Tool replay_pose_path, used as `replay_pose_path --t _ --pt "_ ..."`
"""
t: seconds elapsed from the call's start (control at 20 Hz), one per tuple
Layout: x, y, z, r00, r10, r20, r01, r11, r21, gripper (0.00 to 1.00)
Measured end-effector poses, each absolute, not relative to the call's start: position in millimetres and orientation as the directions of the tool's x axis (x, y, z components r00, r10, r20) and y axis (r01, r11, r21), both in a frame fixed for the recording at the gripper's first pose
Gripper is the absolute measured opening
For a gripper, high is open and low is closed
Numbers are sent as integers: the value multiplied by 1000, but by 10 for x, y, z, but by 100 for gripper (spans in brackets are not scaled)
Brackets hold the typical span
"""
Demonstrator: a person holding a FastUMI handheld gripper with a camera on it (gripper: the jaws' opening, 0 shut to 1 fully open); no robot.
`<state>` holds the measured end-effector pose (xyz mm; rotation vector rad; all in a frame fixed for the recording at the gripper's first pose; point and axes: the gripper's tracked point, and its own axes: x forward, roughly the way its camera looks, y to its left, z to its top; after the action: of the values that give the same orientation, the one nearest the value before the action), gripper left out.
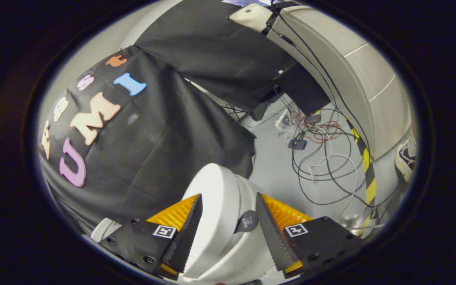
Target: Open the toilet lid.
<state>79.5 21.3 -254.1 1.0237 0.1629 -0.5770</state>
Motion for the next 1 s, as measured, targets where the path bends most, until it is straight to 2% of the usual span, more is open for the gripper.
replay_pose_path --t 0.1,0.25,0.4,0.45,0.6,0.7,0.75,0.8,1.0 --pt "827 253 -2674 838 -354 -416 534 371 760 84" --pt "853 257 -2919 819 -326 -471 567 334 753 84" --pt "883 373 -3175 804 -271 -530 595 325 735 60" --pt "909 389 -3194 804 -259 -535 594 323 736 60" --pt "1020 454 -3076 844 -221 -489 537 309 785 38" --pt "995 453 -3125 835 -217 -505 550 291 783 23" --pt "965 383 -3041 853 -215 -475 519 264 813 23" --pt "1049 441 -3101 858 -196 -475 513 263 817 10" --pt "1006 450 -3008 852 -200 -484 523 266 810 7"
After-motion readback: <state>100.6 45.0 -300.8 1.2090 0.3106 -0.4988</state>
